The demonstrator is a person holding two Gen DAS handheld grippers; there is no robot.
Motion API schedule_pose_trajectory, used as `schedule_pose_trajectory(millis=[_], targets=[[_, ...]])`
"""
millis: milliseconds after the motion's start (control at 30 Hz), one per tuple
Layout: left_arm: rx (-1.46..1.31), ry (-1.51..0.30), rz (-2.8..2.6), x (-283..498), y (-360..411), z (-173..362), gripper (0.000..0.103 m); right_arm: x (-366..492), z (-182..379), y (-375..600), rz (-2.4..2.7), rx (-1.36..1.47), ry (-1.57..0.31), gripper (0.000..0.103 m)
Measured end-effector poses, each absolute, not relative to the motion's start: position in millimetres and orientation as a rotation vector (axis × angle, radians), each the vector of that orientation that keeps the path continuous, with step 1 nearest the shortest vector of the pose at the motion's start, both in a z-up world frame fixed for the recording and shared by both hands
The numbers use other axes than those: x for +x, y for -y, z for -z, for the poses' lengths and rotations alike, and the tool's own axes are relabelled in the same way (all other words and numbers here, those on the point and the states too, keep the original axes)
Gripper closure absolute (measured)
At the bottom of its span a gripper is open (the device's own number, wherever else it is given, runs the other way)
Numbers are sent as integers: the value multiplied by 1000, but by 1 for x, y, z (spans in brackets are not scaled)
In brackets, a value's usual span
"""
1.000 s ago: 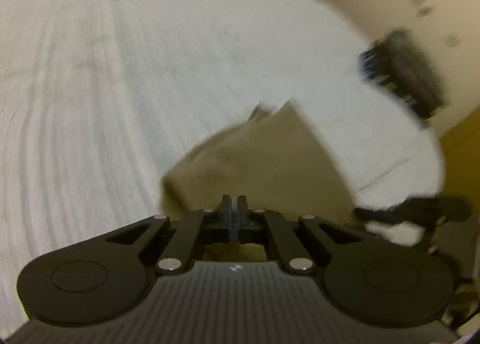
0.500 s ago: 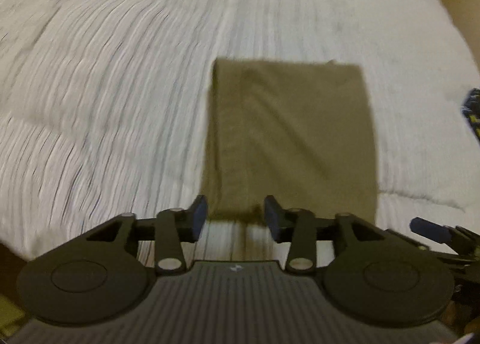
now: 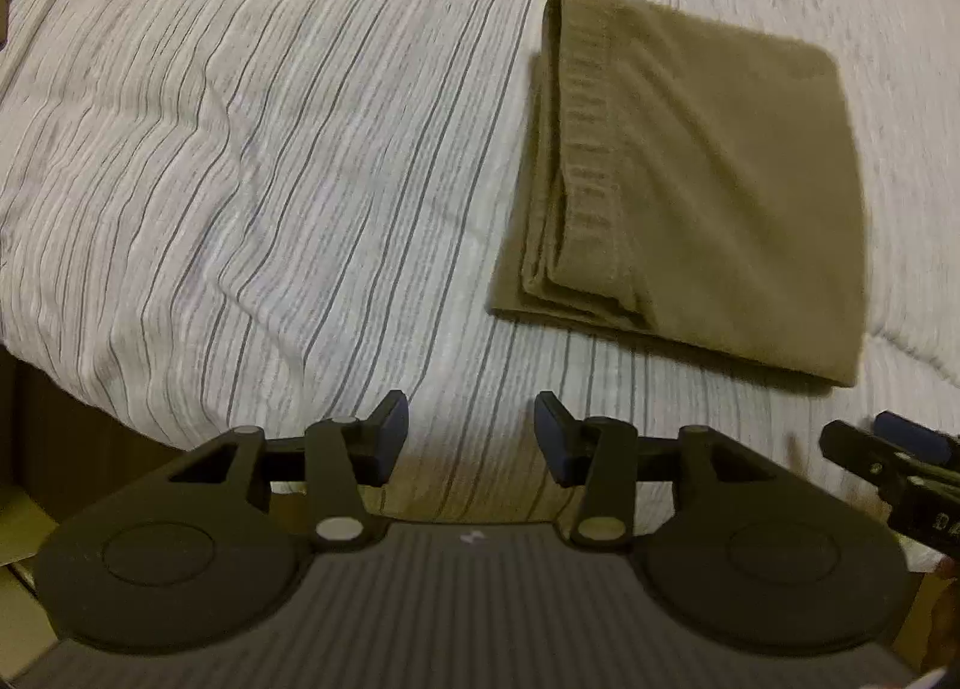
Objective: Fold clothes
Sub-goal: 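Grasp the folded pants bundle with both tools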
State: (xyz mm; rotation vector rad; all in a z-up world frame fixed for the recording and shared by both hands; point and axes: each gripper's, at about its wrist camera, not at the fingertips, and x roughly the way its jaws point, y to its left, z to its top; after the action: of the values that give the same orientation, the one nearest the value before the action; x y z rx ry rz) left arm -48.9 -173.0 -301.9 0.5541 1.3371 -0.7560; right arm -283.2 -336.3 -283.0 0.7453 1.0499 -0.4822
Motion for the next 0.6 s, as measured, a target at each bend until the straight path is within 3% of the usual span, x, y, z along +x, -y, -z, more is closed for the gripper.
schedule_pose_trajectory(millis=[167, 233, 600], targets=[[239, -1312, 925, -22, 147, 280, 60, -294, 280, 348, 497, 758, -1002, 26], [120, -1320, 966, -6, 140, 280, 52, -301, 280, 358, 511, 808, -950, 26], [-82, -1406, 1062, 38, 173, 353, 50, -287, 313, 410, 452, 1084, -698, 26]])
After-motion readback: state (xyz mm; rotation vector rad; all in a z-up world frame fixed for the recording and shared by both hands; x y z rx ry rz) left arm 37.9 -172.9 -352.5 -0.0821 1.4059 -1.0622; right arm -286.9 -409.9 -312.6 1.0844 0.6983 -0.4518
